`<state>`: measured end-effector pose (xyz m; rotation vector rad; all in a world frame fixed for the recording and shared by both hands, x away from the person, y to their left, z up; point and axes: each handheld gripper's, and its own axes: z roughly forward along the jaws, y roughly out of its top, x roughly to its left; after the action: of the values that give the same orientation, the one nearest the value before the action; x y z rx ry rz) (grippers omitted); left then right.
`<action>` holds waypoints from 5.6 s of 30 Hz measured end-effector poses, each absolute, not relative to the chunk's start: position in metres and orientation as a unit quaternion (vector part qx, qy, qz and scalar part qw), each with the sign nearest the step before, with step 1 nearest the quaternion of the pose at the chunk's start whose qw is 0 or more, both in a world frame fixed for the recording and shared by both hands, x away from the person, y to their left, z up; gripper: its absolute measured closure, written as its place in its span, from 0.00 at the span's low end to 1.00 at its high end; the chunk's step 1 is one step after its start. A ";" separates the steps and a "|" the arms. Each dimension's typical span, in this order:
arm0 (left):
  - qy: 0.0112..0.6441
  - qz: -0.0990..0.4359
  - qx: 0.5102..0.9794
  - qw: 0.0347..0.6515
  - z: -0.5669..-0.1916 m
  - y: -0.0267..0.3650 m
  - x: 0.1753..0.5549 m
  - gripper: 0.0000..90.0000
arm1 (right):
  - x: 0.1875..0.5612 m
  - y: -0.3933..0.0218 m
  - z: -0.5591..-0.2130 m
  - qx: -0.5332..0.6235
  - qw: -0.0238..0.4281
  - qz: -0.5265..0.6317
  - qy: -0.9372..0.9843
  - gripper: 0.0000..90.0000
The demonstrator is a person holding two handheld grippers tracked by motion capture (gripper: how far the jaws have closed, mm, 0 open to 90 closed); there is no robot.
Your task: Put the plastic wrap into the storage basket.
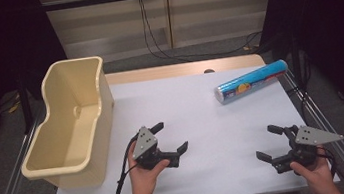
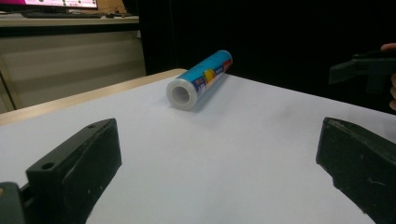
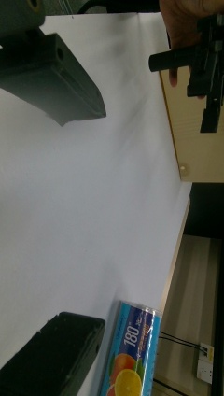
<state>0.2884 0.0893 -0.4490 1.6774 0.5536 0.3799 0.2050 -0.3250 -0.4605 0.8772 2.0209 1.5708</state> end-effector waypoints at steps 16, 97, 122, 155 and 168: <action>0.268 0.152 0.745 0.592 -0.442 0.028 0.334 0.00 | 0.209 -0.325 -0.463 0.317 0.216 0.562 0.732 0.01; 0.270 0.146 0.840 0.447 -0.483 -0.132 0.468 0.21 | 0.210 -0.328 -0.462 0.314 0.213 0.561 0.736 0.03; 0.251 0.125 0.852 0.441 -0.484 -0.134 0.468 0.25 | 0.210 -0.331 -0.464 0.316 0.212 0.557 0.738 0.03; 0.227 0.082 0.879 0.411 -0.466 -0.014 0.395 0.36 | 0.210 -0.326 -0.465 0.313 0.211 0.551 0.744 0.03; 0.268 0.087 0.860 0.426 -0.467 0.072 0.339 0.36 | 0.209 -0.326 -0.465 0.312 0.212 0.550 0.745 0.03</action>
<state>0.3391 0.0722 -0.4672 2.1499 0.6702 0.2167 0.2095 -0.3261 -0.4654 0.8674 2.0705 1.5273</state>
